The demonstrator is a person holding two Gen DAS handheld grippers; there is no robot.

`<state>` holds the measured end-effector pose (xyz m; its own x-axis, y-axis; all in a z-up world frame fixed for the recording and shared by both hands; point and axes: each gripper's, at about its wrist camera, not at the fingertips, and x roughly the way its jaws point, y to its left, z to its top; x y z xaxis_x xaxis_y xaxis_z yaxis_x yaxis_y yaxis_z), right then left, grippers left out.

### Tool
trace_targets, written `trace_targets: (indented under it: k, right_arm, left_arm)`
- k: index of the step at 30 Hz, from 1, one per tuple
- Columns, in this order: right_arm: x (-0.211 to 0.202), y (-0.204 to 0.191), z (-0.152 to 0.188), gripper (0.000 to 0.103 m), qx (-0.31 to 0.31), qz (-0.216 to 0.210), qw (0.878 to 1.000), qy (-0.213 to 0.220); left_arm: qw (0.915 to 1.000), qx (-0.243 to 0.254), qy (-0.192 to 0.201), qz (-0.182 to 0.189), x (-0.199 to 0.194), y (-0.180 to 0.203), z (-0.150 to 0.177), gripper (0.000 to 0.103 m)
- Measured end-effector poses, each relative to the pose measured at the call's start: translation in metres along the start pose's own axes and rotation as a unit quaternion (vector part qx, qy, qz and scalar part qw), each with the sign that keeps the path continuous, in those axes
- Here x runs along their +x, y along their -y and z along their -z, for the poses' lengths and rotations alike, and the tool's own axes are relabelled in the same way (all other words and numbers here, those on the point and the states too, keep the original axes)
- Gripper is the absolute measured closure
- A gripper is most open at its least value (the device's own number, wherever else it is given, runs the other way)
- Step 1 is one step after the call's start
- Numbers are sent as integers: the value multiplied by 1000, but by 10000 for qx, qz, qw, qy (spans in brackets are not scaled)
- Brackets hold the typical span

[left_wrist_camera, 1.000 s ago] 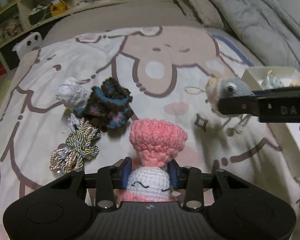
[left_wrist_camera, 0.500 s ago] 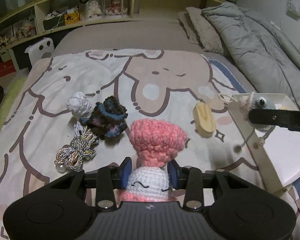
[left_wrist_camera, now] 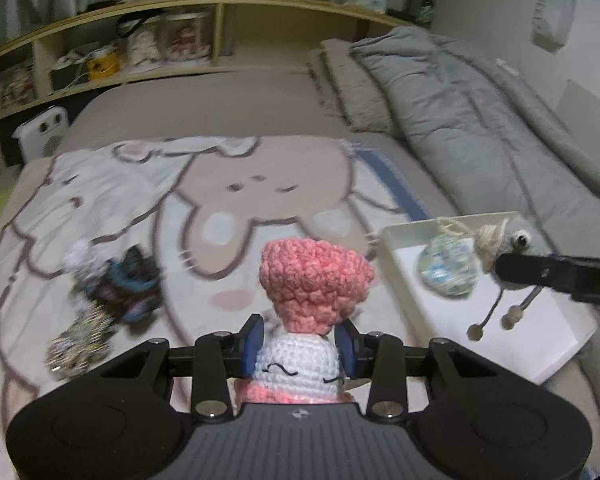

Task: Organize objects
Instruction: 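Carry the bunny and mouse with both tools into the white box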

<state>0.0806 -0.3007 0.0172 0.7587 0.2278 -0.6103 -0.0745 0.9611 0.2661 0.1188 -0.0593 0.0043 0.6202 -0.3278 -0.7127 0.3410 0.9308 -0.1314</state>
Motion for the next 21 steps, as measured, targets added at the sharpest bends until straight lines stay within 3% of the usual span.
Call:
trace_targets:
  k: [8,14,21]
  right_arm:
    - [-21,49,-4,50,171,355,9991,122]
    - [-29,82,4,50,308,559,9979,105]
    - [-29,112,13,50,485,704,9963,52]
  left_arm:
    - [9992,103,83,379,15,65,-19,62]
    - [9978,112,-63,646,35,109,-20,62]
    - [9950,-325,-378,861,72,142,-12,62]
